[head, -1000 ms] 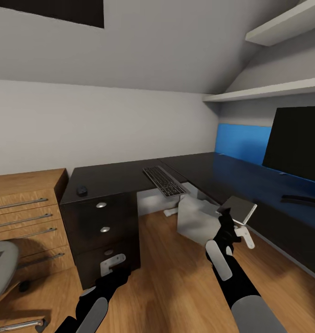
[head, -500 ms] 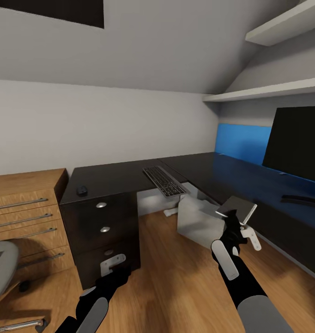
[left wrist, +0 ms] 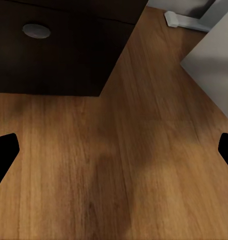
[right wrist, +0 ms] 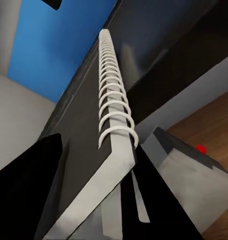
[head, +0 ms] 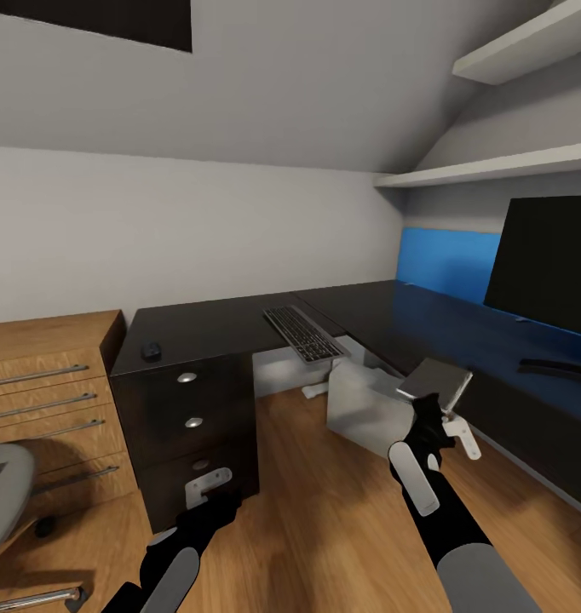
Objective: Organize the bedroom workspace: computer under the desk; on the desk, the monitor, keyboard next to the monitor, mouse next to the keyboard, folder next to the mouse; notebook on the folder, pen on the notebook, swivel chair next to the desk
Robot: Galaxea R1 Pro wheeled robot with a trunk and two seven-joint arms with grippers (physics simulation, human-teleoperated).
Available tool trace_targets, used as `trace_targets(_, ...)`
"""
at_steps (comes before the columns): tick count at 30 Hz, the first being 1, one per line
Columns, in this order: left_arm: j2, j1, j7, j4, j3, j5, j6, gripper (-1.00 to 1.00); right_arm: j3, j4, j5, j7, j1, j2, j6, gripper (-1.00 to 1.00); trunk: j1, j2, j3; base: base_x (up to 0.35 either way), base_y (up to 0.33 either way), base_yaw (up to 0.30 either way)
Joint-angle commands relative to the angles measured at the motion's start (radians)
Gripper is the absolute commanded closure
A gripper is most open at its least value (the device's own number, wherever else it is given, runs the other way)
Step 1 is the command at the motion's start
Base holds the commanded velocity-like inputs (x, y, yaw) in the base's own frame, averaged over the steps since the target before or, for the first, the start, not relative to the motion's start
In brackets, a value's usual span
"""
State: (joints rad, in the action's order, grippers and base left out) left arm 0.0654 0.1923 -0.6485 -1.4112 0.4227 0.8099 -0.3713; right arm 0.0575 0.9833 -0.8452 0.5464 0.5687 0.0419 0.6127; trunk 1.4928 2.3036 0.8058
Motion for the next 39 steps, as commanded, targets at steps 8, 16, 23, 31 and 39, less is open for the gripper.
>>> trace_targets(8,0.001,0.001,-0.008,-0.002,0.002,0.006,-0.001,-1.00,0.003,0.000,-0.018,0.004,0.000,0.000,0.010,1.00,0.000,0.000,0.001,0.000,0.000,0.000)
trace_targets(16,0.001,0.001,-0.008,-0.002,0.002,0.006,-0.001,-1.00,0.002,0.000,-0.018,0.006,0.000,0.000,0.010,1.00,-0.015,-0.028,-0.011,0.000,0.000,0.000)
trace_targets(23,0.001,0.001,-0.009,-0.002,0.002,0.005,-0.001,-1.00,0.006,0.003,-0.018,0.006,0.000,-0.001,0.009,1.00,-0.042,-0.077,-0.033,0.000,0.000,0.000)
trace_targets(31,0.001,0.001,-0.010,-0.002,0.002,0.006,-0.001,-1.00,0.010,0.012,-0.018,0.006,0.000,-0.001,0.004,1.00,-0.073,-0.133,-0.058,0.000,0.000,0.000)
trace_targets(39,0.000,0.001,-0.011,-0.002,0.002,0.006,-0.001,-1.00,0.010,0.054,-0.016,-0.010,0.000,-0.002,-0.043,1.00,-0.104,-0.189,-0.083,0.000,0.000,0.000)
